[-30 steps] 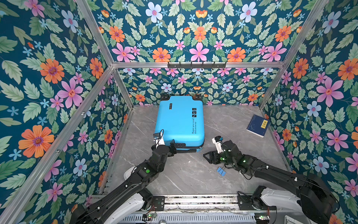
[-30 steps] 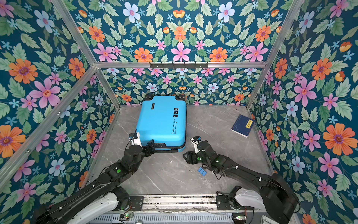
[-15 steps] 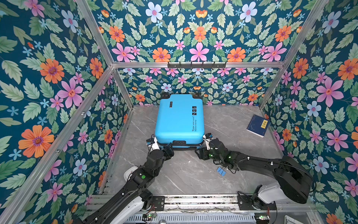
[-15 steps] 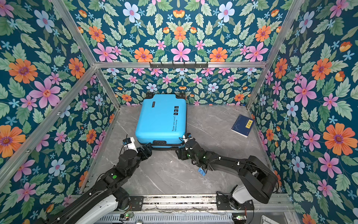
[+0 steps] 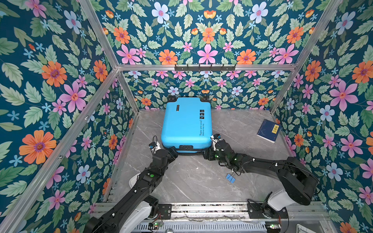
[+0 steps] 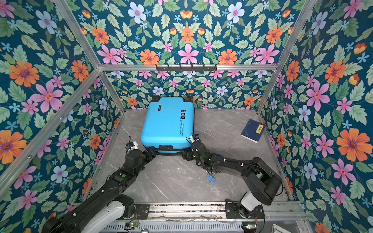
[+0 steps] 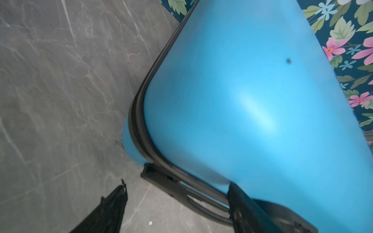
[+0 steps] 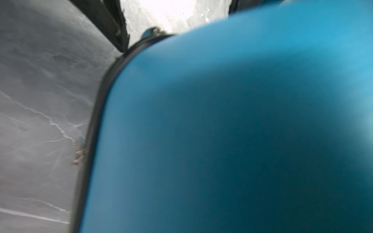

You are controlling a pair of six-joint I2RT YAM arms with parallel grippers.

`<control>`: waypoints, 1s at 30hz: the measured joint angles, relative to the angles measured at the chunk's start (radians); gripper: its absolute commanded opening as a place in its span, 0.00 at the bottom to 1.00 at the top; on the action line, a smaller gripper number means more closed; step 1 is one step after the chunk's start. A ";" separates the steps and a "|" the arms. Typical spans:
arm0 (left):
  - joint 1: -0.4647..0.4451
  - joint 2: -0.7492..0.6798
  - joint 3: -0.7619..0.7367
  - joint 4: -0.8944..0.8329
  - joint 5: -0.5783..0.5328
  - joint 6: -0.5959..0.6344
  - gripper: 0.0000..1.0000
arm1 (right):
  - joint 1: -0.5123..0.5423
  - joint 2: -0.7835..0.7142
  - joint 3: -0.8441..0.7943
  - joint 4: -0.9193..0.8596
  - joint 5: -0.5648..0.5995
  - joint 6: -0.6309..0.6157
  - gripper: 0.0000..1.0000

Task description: Pack the luggage

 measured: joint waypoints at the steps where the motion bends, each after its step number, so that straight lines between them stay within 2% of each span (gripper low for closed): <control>1: 0.016 0.027 0.011 0.013 0.026 0.007 0.82 | -0.007 0.005 0.007 -0.009 -0.003 0.004 0.78; 7: 0.114 0.166 0.054 0.129 0.133 0.047 0.82 | -0.035 0.043 0.087 -0.038 -0.027 0.025 0.78; 12: 0.192 0.269 0.055 0.264 0.229 0.034 0.80 | -0.071 0.068 0.146 -0.062 -0.027 0.038 0.78; 17: 0.214 0.200 -0.028 0.380 0.285 -0.063 0.74 | -0.073 0.085 0.186 -0.082 -0.054 0.037 0.78; 20: 0.203 0.093 -0.151 0.475 0.307 -0.181 0.71 | -0.074 0.085 0.187 -0.083 -0.060 0.038 0.78; 24: 0.139 -0.005 -0.296 0.539 0.282 -0.341 0.70 | -0.075 0.085 0.179 -0.082 -0.077 0.049 0.78; 27: 0.085 0.017 -0.327 0.596 0.249 -0.410 0.70 | -0.075 0.081 0.172 -0.081 -0.086 0.050 0.78; 30: 0.046 0.132 -0.348 0.729 0.222 -0.479 0.69 | -0.075 0.076 0.172 -0.080 -0.098 0.053 0.78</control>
